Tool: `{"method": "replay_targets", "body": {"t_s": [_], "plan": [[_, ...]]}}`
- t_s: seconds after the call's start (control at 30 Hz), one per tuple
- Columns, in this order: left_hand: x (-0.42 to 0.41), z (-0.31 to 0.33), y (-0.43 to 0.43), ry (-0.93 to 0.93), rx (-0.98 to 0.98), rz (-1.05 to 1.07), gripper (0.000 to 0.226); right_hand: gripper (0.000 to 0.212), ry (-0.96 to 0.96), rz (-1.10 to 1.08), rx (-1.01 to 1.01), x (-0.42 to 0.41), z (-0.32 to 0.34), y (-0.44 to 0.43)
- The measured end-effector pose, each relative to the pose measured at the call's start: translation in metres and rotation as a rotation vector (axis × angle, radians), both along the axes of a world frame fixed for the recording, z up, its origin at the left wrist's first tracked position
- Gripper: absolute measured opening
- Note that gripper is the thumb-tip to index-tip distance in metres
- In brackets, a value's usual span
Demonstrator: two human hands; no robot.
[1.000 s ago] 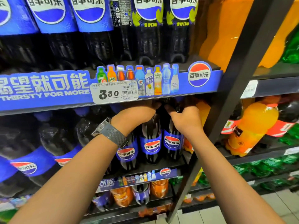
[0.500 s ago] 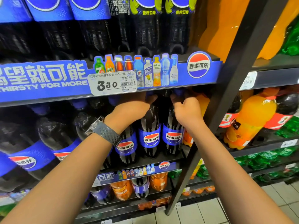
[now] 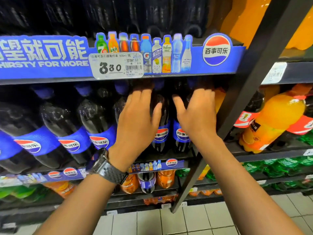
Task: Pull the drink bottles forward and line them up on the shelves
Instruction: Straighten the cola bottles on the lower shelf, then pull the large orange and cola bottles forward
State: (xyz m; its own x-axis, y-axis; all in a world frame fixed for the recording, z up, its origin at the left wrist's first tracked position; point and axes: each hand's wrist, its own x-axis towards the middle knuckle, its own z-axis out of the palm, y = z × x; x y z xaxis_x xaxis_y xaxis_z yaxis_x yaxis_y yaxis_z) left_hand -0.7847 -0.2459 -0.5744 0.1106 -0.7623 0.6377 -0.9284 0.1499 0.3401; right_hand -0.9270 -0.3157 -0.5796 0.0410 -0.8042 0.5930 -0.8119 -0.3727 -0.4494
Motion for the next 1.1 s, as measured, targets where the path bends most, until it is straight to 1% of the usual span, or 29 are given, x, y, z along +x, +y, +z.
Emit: {"method": "replay_targets", "body": {"t_s": [0.03,0.1,0.17,0.23,0.3,0.4,0.53,0.63,0.73,0.8,0.83,0.9,0.97,1.0,1.07,1.1], "plan": [[0.000,-0.007,0.011,0.026,-0.042,-0.046,0.039,0.038,0.038,0.013,-0.114,0.000,-0.003,0.009],[0.002,-0.023,0.033,0.075,-0.085,-0.105,0.033,0.036,0.043,0.134,-0.227,-0.002,-0.015,0.026],[0.004,-0.043,0.052,0.151,-0.076,-0.107,0.024,0.033,-0.017,0.275,-0.262,-0.008,-0.036,0.040],[0.004,-0.069,0.071,0.262,-0.012,-0.094,0.016,0.022,-0.085,0.376,-0.229,-0.016,-0.064,0.053],[0.005,-0.101,0.088,0.356,0.092,-0.077,0.010,0.013,-0.127,0.426,-0.130,-0.019,-0.101,0.068],[0.008,-0.159,0.107,0.432,0.262,-0.067,0.002,0.009,-0.119,0.396,0.082,-0.024,-0.167,0.091],[0.018,-0.236,0.124,0.529,0.477,-0.061,0.008,0.008,-0.152,0.296,0.374,-0.025,-0.250,0.120],[0.025,-0.294,0.131,0.607,0.581,-0.032,0.018,0.018,-0.159,0.187,0.610,-0.019,-0.313,0.129],[0.030,-0.346,0.130,0.660,0.610,0.002,0.027,0.032,-0.190,0.117,0.837,-0.012,-0.372,0.126],[0.032,-0.384,0.126,0.668,0.612,0.040,0.034,0.042,-0.213,0.103,0.900,-0.010,-0.410,0.118],[0.031,-0.403,0.122,0.676,0.622,0.046,0.037,0.047,-0.239,0.114,0.884,-0.009,-0.425,0.112],[0.025,-0.445,0.114,0.659,0.614,0.042,0.051,0.056,-0.345,0.158,0.761,-0.005,-0.452,0.102],[0.018,-0.484,0.102,0.637,0.538,0.045,0.068,0.065,-0.431,0.171,0.576,-0.002,-0.480,0.088],[0.015,-0.500,0.095,0.635,0.499,0.044,0.075,0.069,-0.459,0.159,0.517,-0.001,-0.494,0.080],[0.008,-0.533,0.082,0.612,0.394,0.075,0.084,0.079,-0.474,0.104,0.475,0.001,-0.530,0.062],[0.005,-0.548,0.075,0.592,0.325,0.095,0.087,0.091,-0.476,0.064,0.458,0.001,-0.545,0.053]]}}
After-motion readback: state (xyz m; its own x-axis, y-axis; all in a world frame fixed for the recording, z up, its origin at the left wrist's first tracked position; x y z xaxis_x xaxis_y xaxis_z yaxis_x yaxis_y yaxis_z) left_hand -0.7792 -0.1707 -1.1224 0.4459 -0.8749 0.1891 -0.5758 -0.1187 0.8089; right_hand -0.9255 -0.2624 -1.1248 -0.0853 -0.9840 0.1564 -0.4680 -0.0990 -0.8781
